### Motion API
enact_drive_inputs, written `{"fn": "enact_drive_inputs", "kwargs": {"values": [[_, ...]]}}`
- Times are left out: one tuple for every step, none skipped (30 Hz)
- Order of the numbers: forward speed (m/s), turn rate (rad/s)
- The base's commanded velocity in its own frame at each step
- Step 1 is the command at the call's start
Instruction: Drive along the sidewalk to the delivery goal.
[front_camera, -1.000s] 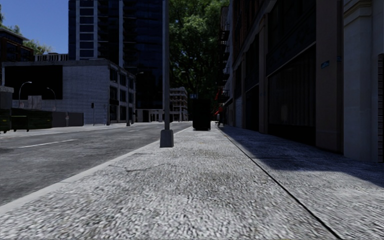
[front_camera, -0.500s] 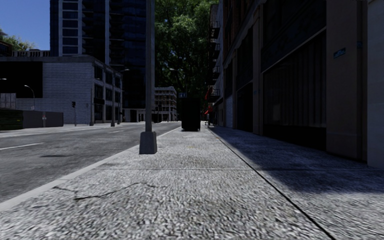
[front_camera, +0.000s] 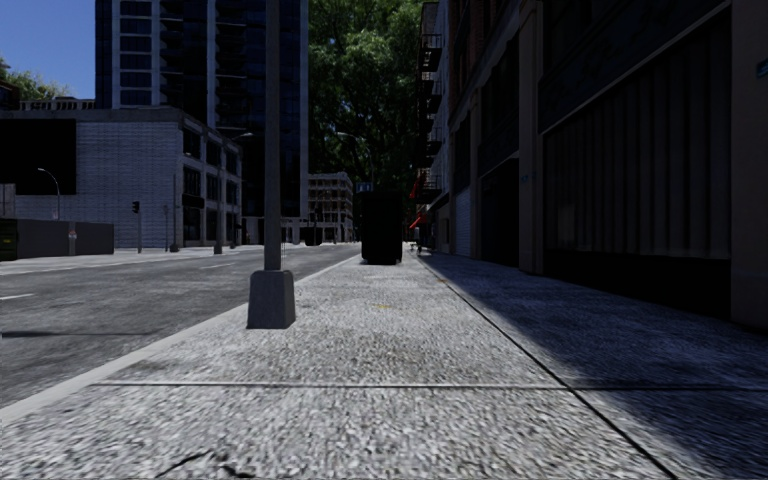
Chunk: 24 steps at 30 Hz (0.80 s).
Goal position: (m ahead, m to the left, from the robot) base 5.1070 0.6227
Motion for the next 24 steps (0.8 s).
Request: {"fn": "enact_drive_inputs", "kwargs": {"values": [[2.00, 0.00], [2.00, 0.00], [2.00, 0.00], [2.00, 0.00], [2.00, 0.00], [2.00, 0.00], [2.00, 0.00], [2.00, 0.00], [2.00, 0.00], [2.00, 0.00], [2.00, 0.00], [2.00, 0.00], [2.00, 0.00], [2.00, 0.00], [2.00, 0.00], [2.00, 0.00], [2.00, 0.00], [2.00, 0.00], [2.00, 0.00], [2.00, 0.00], [2.00, 0.00], [2.00, 0.00], [2.00, 0.00], [2.00, 0.00]]}}
